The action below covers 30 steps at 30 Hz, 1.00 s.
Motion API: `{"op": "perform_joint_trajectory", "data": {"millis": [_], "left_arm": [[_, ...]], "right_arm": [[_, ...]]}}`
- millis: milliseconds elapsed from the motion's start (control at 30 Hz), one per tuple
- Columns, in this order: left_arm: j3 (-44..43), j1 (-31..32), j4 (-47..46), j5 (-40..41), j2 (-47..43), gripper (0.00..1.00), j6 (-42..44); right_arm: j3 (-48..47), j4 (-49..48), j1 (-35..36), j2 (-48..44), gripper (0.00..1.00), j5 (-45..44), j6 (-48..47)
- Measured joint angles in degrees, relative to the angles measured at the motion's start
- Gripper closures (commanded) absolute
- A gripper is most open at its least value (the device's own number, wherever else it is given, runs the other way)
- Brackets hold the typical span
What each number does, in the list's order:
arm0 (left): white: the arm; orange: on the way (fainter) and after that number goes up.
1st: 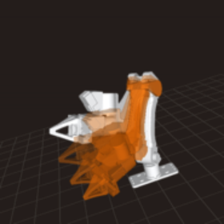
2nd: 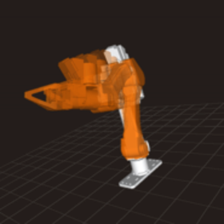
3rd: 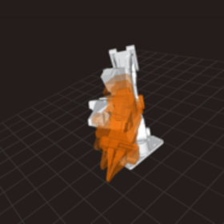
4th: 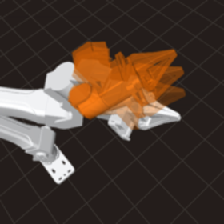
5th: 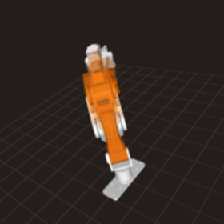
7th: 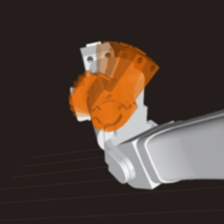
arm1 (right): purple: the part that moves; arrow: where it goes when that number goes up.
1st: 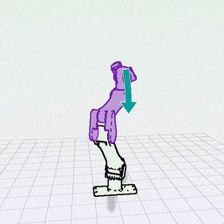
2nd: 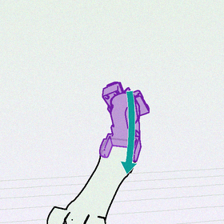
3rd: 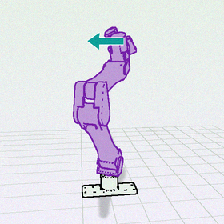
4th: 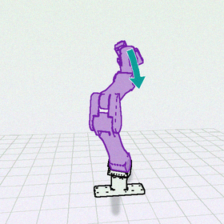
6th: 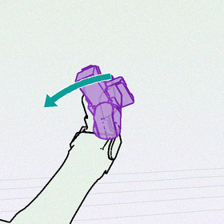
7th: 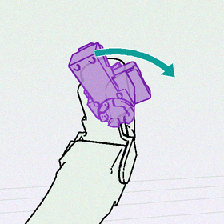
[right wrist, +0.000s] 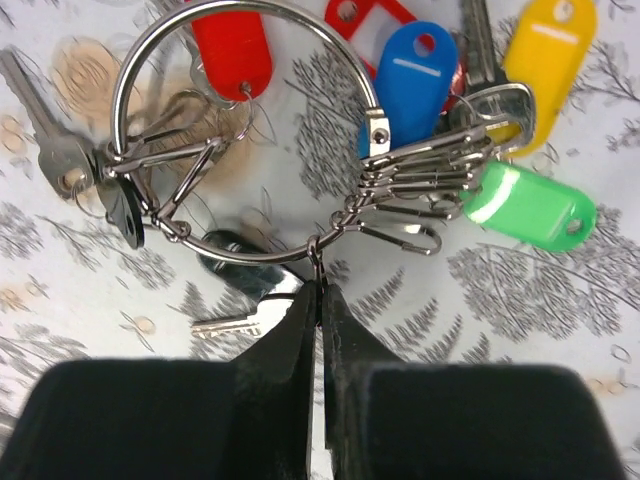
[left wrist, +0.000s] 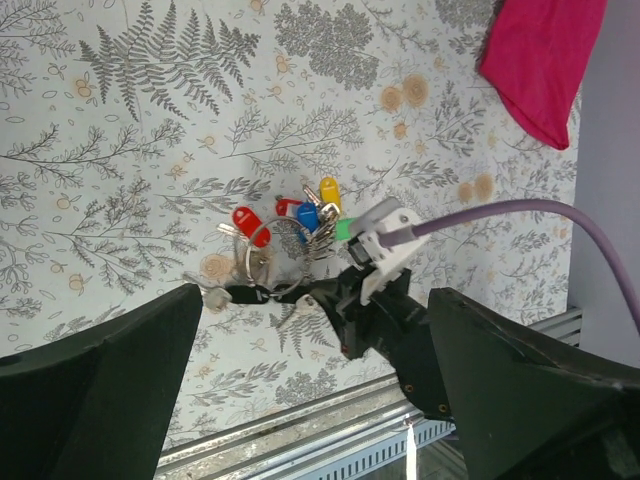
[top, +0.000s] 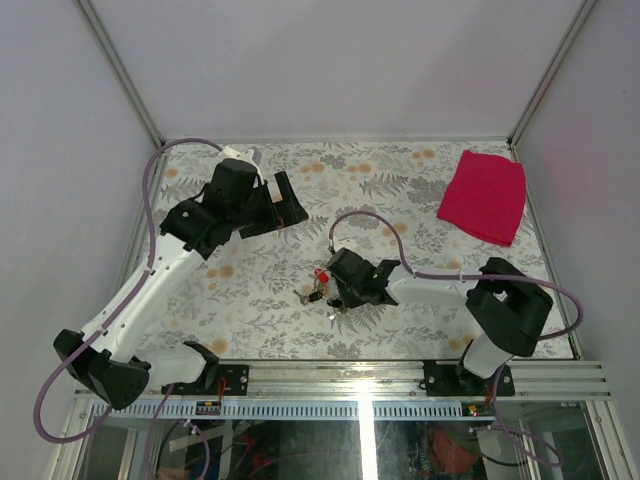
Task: Put the keys on the keyring
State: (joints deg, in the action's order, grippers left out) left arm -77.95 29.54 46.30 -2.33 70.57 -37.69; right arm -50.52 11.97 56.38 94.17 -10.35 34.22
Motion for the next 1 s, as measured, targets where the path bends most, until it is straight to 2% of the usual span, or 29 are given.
{"op": "perform_joint_trajectory", "data": {"millis": [100, 300, 400, 567, 833, 1000], "left_arm": [[0.83, -0.02, -0.07, 0.04, 0.0, 0.0, 0.85], [2.71, -0.02, -0.13, 1.07, 0.0, 0.0, 4.11], [3.04, -0.04, -0.11, 2.08, 0.02, 0.0, 5.97], [3.8, -0.04, -0.11, 3.74, 0.33, 0.0, 8.55], [8.57, -0.04, -0.66, 3.85, 0.74, 0.0, 11.45], [9.92, -0.04, -1.4, 3.87, 0.72, 0.0, 12.02]], "right_arm": [[2.08, 1.2, 0.0, -2.62, 1.0, -0.57, -2.69], [5.14, 7.8, 0.0, -7.93, 0.83, -3.37, -7.28], [5.46, 11.78, 0.02, -10.25, 0.72, -5.33, -8.15], [5.46, 16.17, 0.02, -15.72, 0.6, -9.66, -8.11], [2.1, 16.96, 0.02, -19.17, 0.54, -9.75, -6.38], [0.13, 12.09, -0.13, -16.98, 0.48, -6.73, 0.63]]}}
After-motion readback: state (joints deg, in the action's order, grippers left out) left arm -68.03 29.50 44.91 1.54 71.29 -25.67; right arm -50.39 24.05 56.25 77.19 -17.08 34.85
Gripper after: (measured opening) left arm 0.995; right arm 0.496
